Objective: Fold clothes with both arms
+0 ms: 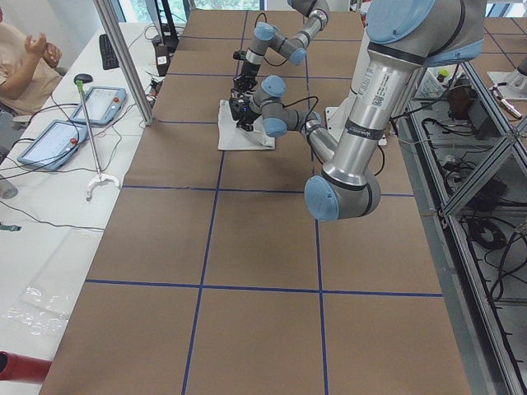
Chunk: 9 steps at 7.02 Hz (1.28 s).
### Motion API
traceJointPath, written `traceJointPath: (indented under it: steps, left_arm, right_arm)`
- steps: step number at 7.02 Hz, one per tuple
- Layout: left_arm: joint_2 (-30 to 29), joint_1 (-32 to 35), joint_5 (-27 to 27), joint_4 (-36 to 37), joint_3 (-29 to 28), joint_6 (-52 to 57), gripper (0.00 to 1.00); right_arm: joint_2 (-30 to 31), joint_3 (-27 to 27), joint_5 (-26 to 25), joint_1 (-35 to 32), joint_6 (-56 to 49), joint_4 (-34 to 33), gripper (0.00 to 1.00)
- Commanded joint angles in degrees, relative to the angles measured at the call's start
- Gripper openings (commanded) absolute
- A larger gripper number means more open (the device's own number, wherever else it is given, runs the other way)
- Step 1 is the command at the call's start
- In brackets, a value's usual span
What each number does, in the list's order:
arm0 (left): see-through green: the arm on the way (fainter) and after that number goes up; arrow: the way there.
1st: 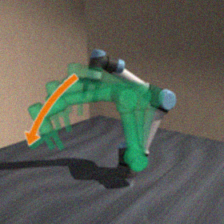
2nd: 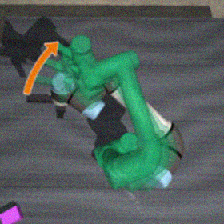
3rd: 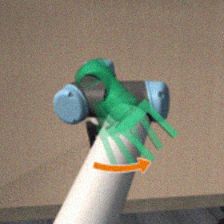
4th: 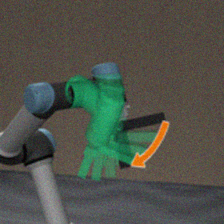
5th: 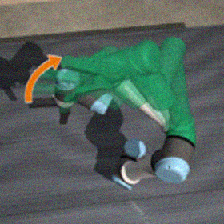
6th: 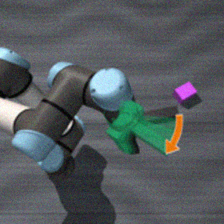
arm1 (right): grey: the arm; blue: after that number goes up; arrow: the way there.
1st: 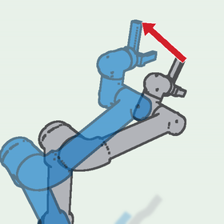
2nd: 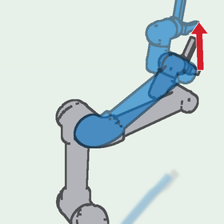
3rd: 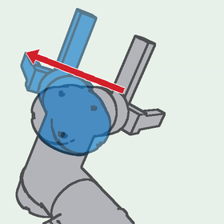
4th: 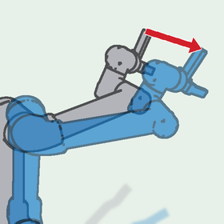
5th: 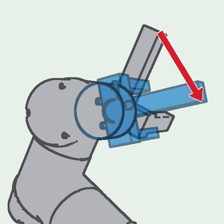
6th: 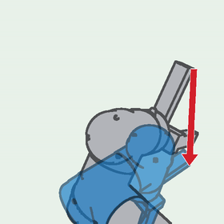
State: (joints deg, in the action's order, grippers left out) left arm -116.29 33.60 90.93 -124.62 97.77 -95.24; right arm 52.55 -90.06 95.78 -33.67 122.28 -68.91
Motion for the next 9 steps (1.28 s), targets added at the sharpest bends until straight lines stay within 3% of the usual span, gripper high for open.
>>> traceJointPath:
  steps: [1, 3, 5, 7, 8, 9]
  left_arm:
    - [-3.74, 3.20, -0.05, -6.03, -9.91, 2.94, 0.55]
    - [-4.38, 7.33, -0.05, -10.99, -14.87, 9.43, 0.58]
    - [-4.29, 9.81, 0.91, -11.18, -14.89, 15.93, 0.58]
    - [-1.50, 16.90, 14.29, -11.26, -14.54, 29.60, 0.58]
    - [1.48, 21.03, 20.19, -10.74, -12.28, 38.20, 0.58]
    - [6.82, 25.24, 25.30, -10.48, -8.95, 46.47, 0.58]
  right_arm:
    - [-2.01, 5.65, 2.11, -3.05, -8.23, 0.53, 1.00]
    - [-2.55, 15.22, 7.71, -10.76, -18.77, 8.85, 1.00]
    - [-0.28, 16.94, 13.08, -16.75, -30.29, 9.24, 1.00]
    - [6.64, 16.41, 20.38, -23.61, -50.61, 9.41, 1.00]
    - [11.03, 15.02, 21.97, -27.81, -64.31, 9.15, 1.00]
    - [14.04, 14.83, 28.08, -32.73, -76.10, 8.89, 1.00]
